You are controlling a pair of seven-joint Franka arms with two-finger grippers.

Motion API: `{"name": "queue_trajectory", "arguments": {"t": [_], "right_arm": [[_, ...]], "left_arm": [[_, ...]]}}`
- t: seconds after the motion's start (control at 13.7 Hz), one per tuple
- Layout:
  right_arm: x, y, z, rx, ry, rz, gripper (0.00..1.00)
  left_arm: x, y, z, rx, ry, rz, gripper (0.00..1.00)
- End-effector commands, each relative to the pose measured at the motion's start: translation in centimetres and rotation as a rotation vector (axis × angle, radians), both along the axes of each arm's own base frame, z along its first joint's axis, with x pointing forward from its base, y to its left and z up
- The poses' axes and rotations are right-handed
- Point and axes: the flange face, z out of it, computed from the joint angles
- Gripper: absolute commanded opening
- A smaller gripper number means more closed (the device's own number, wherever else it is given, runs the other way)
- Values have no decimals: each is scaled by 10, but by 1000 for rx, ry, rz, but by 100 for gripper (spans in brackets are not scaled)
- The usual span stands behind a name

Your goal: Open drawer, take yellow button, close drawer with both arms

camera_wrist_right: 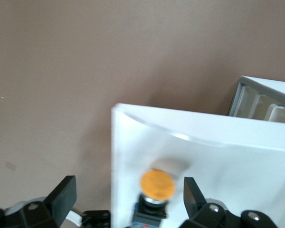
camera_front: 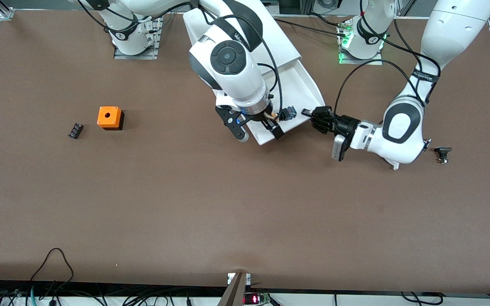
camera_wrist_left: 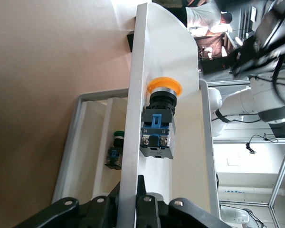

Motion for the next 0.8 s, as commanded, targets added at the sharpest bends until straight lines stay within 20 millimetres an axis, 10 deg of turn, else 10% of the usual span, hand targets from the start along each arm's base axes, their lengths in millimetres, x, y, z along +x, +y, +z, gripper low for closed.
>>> {"name": "queue_trajectory", "arguments": {"t": [0.0, 0.07, 0.22, 0.73], "right_arm": [[-5, 12, -7, -20, -6, -43, 100], [-6, 14, -8, -17, -3, -59, 100], [-9, 22, -15, -3, -6, -77, 100], [-17, 48, -40, 64, -29, -131, 100]], "left_arm": [[25, 7, -7, 39, -37, -6, 0], [27, 10, -6, 45, -38, -5, 0], [27, 15, -5, 39, -46, -6, 99], [58, 35, 68, 180, 55, -85, 100]]}}
